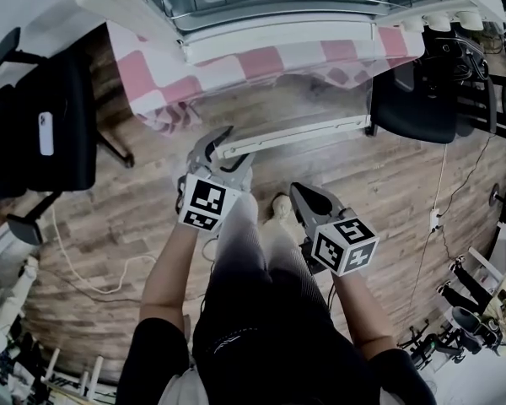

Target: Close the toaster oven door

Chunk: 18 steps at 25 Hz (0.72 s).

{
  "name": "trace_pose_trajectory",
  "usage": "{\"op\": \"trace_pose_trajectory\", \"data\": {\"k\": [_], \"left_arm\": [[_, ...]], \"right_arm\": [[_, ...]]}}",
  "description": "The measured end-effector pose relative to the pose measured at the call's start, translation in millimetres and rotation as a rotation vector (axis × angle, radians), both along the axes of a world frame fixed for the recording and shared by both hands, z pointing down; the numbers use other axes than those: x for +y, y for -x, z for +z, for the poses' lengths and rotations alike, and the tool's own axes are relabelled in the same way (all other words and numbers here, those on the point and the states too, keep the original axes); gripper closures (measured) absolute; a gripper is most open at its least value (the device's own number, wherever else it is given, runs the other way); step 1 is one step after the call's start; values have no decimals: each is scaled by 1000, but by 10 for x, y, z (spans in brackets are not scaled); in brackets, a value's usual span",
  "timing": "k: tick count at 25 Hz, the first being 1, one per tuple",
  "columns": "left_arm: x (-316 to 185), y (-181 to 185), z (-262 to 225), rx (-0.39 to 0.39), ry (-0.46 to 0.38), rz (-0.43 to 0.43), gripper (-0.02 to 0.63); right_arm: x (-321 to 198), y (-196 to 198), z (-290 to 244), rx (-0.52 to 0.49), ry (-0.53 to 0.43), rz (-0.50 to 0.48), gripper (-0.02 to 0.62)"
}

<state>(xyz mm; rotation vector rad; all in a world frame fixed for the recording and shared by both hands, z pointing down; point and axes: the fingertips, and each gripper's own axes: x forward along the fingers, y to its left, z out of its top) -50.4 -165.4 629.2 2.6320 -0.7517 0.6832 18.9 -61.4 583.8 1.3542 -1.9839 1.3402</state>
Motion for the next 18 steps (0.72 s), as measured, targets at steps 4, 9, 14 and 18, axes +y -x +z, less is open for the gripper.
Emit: {"op": "trace_pose_trajectory", "data": {"k": [4, 9, 14, 18], "left_arm": [[12, 10, -47, -4, -1, -18, 357], [61, 17, -166, 8, 13, -72, 360], [149, 25, -392, 94, 72, -167, 360], [151, 54, -580, 147, 86, -248, 364]], "right_arm": [[16, -20, -70, -7, -17, -11, 593], [29, -24, -158, -19, -50, -63, 592], [35, -4, -250, -31, -83, -159, 592], [16, -8, -324, -29, -114, -227, 593]]}}
